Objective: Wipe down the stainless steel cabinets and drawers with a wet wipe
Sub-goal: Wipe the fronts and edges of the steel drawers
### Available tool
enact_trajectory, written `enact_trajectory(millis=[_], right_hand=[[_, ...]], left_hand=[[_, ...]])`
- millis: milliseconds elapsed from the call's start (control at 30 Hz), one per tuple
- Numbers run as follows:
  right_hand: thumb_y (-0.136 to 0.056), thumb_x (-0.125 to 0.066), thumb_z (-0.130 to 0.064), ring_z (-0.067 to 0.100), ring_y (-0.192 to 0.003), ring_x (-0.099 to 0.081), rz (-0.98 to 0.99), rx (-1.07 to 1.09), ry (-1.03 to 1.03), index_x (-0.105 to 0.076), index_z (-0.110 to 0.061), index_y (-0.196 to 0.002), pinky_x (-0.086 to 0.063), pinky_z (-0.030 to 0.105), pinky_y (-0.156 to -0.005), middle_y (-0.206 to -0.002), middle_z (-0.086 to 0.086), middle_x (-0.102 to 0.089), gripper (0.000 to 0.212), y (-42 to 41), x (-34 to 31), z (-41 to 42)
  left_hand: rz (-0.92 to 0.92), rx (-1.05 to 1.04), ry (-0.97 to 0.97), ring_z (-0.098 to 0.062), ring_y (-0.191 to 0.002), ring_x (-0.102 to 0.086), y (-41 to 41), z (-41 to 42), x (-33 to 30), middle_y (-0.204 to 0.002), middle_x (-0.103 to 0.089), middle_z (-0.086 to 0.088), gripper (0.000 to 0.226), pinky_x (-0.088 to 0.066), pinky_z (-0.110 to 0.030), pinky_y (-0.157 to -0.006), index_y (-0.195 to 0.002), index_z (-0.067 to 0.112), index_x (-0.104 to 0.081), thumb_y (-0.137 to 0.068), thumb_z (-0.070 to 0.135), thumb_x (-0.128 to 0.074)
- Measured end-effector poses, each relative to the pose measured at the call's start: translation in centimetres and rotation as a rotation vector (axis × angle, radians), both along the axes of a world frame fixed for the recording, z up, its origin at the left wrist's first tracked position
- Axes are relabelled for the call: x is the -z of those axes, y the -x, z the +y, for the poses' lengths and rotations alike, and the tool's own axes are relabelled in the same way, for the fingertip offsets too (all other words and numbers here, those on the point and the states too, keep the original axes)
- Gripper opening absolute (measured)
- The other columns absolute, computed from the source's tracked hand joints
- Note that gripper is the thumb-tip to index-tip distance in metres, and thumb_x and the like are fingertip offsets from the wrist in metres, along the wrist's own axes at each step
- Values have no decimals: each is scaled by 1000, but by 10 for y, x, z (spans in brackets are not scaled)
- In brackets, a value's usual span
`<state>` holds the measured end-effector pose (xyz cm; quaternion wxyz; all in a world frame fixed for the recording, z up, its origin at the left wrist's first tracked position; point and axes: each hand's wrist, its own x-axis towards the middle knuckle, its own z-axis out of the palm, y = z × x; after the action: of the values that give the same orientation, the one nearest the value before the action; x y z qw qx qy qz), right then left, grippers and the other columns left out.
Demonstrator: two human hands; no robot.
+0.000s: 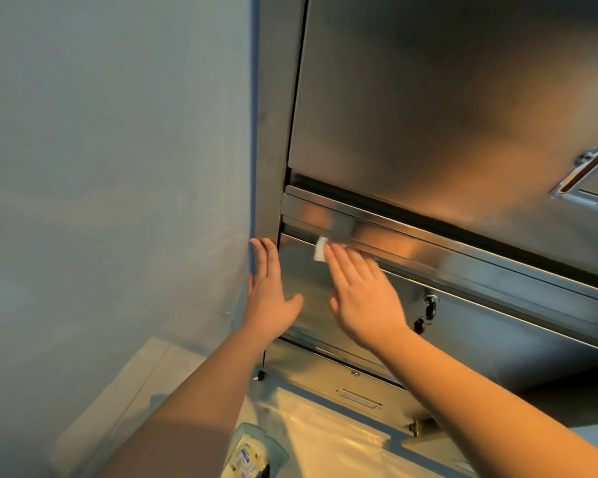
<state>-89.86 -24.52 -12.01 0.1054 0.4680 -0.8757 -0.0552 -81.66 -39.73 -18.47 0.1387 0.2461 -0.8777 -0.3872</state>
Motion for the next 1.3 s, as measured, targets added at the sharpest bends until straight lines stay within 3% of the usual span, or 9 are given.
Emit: enact_trajectory(millis=[167,367,500,600,667,800,900,1133,1300], right_hand=[[-102,-31,-45,20,-149,-14,-5,-83,-19,1,-16,-155,-10,36,-120,-163,3,-9,69,-1,-6,-41],[-99,-32,-52,25,-145,-27,18,5,-71,-6,-13,-155,-22,40,-117,-161,6,-21,73,10,-7,37],[-96,-40,-52,28,-139,-39,23,135,-85,-23,-12,-153,-21,39,-114,-154,9,-37,72,17,-10,102],[-97,-39,-52,28,-140,-38,12,193,-63,-27,-11,-152,-17,40,-114,-152,9,-39,70,22,-12,140],[-98,-30,-54,28,-143,-33,-10,236,-65,-23,-12,-153,-14,41,-117,-155,9,-35,69,25,-10,160],[-97,-20,-55,31,-144,-28,-39,366,-38,-21,-9,-153,-18,47,-120,-155,15,-32,73,30,-4,204],[-101,-34,-49,31,-149,-10,-81,525,62,-10,-8,-155,-11,46,-122,-161,16,-13,72,31,1,237],[-86,-57,-16,44,-145,-4,-277,947,395,-11,12,-147,-4,50,-121,-155,33,-10,82,21,-10,208],[-87,-57,-13,34,-147,9,-465,912,737,-4,6,-149,2,38,-119,-159,23,6,83,20,-9,174]], left_hand=[[11,-30,41,-8,-144,17,1,0,5,-139,52,24,114,2,-41,-118,-135,42,40,-90,35,-64],[42,-150,-85,-20,-151,0,3,16,-8,-156,35,9,108,2,-44,-120,-149,36,25,-88,19,-63],[109,-293,-196,-34,-149,-12,6,56,-22,-162,23,-1,101,-17,-43,-121,-156,27,11,-88,18,-63],[132,-235,-241,-31,-148,-20,10,95,-31,-160,28,3,103,-35,-24,-100,-155,29,13,-88,18,-64],[134,-164,-301,-31,-149,-19,15,115,-36,-158,33,8,105,-46,-30,-96,-153,33,19,-88,18,-62],[92,-80,-346,-35,-147,-24,30,133,-45,-155,37,10,104,-47,-29,-93,-151,34,23,-91,21,-61],[65,-74,-349,-36,-144,-30,38,135,-44,-153,41,8,104,-41,-24,-89,-150,32,26,-92,21,-60],[53,-72,-347,-37,-138,-39,41,138,-44,-154,40,2,105,-37,-50,-110,-151,23,26,-91,16,-61],[65,-99,-356,-40,-134,-43,44,141,-44,-156,38,1,104,-35,-53,-110,-152,22,25,-91,16,-60]])
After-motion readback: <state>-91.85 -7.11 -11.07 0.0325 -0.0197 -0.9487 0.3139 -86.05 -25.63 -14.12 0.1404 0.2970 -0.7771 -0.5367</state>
